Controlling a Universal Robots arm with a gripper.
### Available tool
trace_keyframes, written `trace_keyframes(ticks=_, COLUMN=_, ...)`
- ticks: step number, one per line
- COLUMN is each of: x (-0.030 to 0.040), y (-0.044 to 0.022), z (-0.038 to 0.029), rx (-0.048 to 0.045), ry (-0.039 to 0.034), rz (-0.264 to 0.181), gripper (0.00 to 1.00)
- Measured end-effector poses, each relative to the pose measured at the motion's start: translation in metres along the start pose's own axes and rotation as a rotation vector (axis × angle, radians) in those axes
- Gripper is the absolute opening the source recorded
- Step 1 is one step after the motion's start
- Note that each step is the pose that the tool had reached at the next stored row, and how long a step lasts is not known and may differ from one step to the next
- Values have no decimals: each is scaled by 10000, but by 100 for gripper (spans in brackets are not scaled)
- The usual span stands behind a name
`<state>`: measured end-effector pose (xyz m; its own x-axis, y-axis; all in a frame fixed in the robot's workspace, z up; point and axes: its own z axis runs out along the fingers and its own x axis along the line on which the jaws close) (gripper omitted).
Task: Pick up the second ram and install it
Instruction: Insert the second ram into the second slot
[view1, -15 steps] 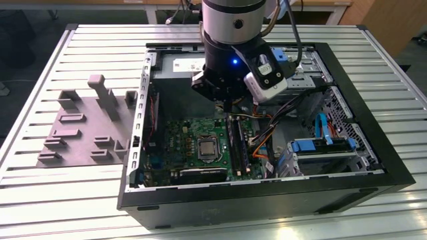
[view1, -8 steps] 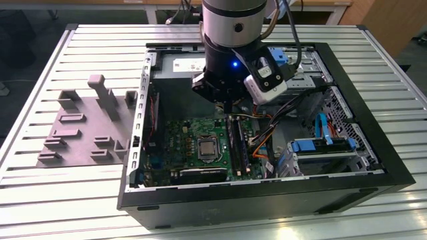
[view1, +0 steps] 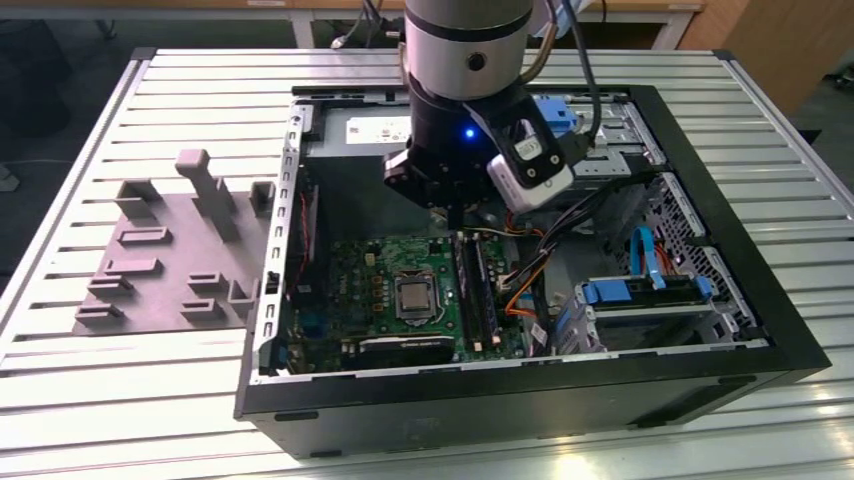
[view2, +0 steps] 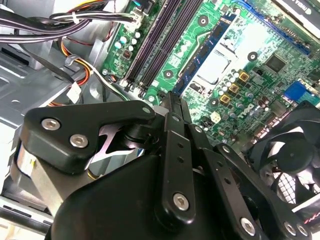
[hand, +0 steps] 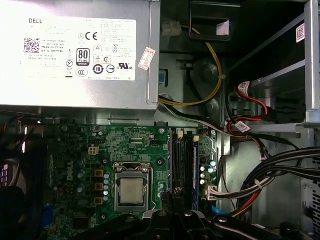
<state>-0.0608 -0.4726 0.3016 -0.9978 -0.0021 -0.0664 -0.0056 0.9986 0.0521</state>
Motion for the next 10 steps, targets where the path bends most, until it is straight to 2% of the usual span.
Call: trace_keyframes(ticks=10, x=3, y=-2, z=40, rx=1, ry=1, rz=-1, gripper=12)
